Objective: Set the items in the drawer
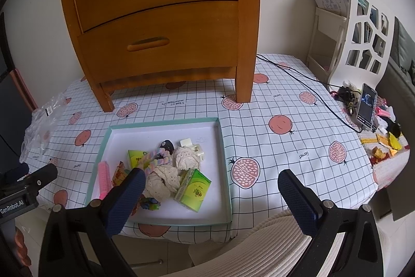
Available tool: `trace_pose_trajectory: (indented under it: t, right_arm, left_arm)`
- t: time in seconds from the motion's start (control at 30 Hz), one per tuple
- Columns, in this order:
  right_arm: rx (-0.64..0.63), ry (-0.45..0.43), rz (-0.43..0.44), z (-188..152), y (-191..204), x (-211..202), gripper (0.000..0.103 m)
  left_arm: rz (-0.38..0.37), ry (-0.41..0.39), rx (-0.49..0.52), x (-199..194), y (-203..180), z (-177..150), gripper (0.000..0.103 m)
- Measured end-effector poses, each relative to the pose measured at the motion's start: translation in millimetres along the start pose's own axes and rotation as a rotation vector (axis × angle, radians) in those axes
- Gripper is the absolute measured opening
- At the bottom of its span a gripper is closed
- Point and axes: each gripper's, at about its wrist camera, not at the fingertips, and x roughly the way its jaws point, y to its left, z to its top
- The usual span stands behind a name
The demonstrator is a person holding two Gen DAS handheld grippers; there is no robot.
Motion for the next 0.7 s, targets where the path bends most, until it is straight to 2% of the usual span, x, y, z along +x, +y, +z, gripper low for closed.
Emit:
trace_pose_trajectory:
  t: [0.1,0.3,0.43,0.57,0.7]
  right_arm:
    - [0.004,0.004,0.006,-0.2,-1.3,1.0,0.103]
    - [0.043,0.009,0.055,14.7,-10.4,5.6,0.103]
    - [0.034,-0.050,0.101,39.3,-12.1,3.7,0.103]
    - [0.010,-0.101,0.142,69.3,-10.4,7.8,0.103]
    - [0.015,-0.096,0.172,100.6,-8.0,28.6,0.103]
  left_arm:
    - [-0.006,0.005,-0.008,0.5,0.6,3.5,0.103]
    - [-0.059,-0.020,-0.068,2.5,7.1,30.2,0.103]
    - [-0.085,-0.096,-0.064,4.8,11.5,56.6,0.103]
    - [-0.111,-0.138,-0.052,12.5,16.7,84.5,0.103]
    - [-0.138,-0.157,-0.072,24.9,25.9,115.4,0.103]
